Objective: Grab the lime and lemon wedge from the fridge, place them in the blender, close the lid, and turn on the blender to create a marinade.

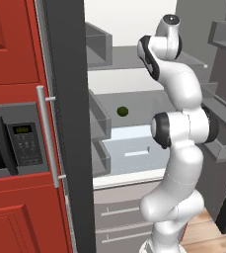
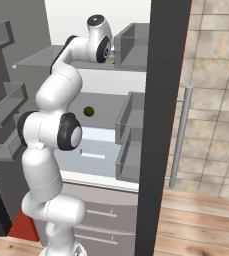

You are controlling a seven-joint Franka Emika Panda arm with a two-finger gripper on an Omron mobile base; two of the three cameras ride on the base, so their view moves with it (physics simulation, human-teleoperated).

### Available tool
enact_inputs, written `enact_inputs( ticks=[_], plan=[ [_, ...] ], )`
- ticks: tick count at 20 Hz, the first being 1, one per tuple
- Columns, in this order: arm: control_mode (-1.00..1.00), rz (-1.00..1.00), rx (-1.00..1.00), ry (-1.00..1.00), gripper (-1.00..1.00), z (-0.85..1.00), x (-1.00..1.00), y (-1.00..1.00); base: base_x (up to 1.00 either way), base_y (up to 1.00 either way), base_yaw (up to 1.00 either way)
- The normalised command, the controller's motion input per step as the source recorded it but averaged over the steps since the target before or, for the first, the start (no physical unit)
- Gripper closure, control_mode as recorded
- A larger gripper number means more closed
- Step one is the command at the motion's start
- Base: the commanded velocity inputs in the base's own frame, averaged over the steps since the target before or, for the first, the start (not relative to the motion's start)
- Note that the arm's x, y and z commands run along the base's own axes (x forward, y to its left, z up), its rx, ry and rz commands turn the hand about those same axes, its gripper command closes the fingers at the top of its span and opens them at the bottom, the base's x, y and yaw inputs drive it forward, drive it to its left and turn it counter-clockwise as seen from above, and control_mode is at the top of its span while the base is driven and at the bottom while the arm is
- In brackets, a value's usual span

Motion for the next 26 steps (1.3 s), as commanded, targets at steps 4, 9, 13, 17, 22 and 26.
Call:
enact_inputs(
  ticks=[4, 9, 13, 17, 22, 26],
  plan=[
    [-1.00, 0.00, 0.00, 0.00, 1.00, -0.38, 0.13, -0.02, 0.00, 0.00, 0.00],
    [-1.00, 0.00, 0.00, -0.07, 1.00, -0.39, 0.15, -0.01, 0.00, 0.00, 0.00],
    [-1.00, 0.00, -0.02, -0.08, 1.00, -0.17, 0.04, 0.00, 0.00, 0.00, 0.00],
    [-1.00, 0.00, -0.01, -0.04, 1.00, -0.10, -0.09, 0.00, 0.00, 0.00, 0.00],
    [-1.00, 0.00, 0.00, -0.11, 1.00, -0.01, -0.60, 0.00, 0.00, 0.00, 0.00],
    [-1.00, 0.00, 0.00, -0.25, 1.00, 0.00, -0.96, 0.07, 0.00, 0.00, 0.00]
  ],
)
